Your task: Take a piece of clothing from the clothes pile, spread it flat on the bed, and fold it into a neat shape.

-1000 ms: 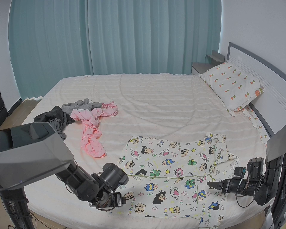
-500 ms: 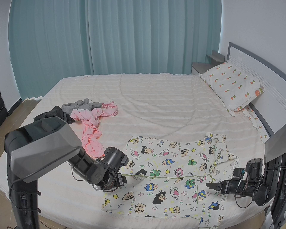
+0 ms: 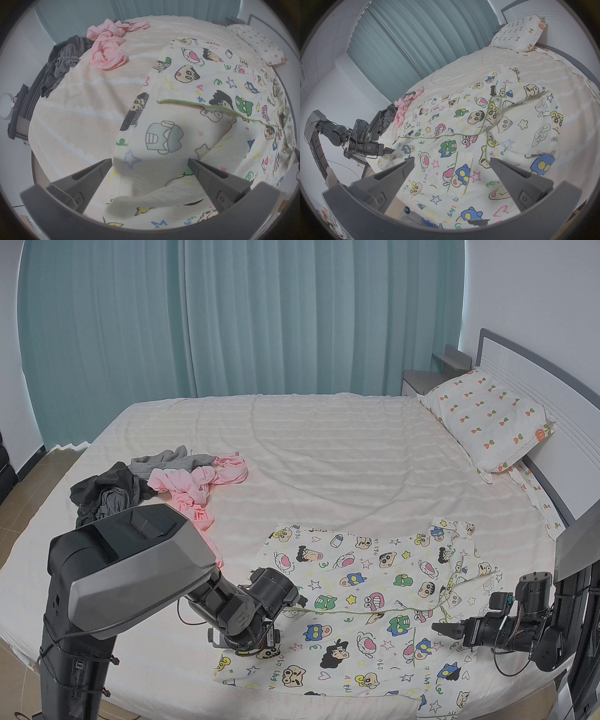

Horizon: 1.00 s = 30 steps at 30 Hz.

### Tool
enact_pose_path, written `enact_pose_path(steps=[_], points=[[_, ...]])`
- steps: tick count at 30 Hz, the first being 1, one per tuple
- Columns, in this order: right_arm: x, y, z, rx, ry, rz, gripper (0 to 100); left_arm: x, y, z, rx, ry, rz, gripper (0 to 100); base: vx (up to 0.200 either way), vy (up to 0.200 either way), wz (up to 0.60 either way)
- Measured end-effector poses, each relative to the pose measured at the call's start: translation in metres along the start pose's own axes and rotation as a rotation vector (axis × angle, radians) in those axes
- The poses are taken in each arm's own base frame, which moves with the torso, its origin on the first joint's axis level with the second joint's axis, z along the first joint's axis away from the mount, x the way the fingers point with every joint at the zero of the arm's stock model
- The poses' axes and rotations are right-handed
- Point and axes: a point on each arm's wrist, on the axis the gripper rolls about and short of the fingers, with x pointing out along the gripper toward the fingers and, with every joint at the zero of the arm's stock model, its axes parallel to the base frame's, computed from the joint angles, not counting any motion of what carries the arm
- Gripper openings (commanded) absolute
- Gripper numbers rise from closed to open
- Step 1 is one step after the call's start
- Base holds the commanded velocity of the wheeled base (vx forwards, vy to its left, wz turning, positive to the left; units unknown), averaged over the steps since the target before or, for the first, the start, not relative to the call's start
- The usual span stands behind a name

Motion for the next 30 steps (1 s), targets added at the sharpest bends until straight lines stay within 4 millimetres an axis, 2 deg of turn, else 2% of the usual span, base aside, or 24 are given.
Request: enact_pose_path(steps=[12, 20, 26, 30], points=[[0.000, -0.001, 0.000, 0.004, 0.001, -0.002, 100, -0.028, 0.002, -0.012, 0.163, 0.087, -0.180, 100, 0.000, 0.000, 0.00], [0.000, -0.001, 0.000, 0.008, 0.000, -0.004, 100, -0.033, -0.002, -0.028, 0.279, 0.114, -0.241, 100, 0.000, 0.000, 0.00], [0.000, -0.001, 0.000, 0.008, -0.001, -0.004, 100, -0.031, -0.002, -0.034, 0.279, 0.084, -0.266, 100, 0.000, 0.000, 0.00], [0.000, -0.001, 0.000, 0.008, -0.001, -0.004, 100, -0.030, -0.003, -0.034, 0.175, 0.060, -0.289, 100, 0.000, 0.000, 0.00]])
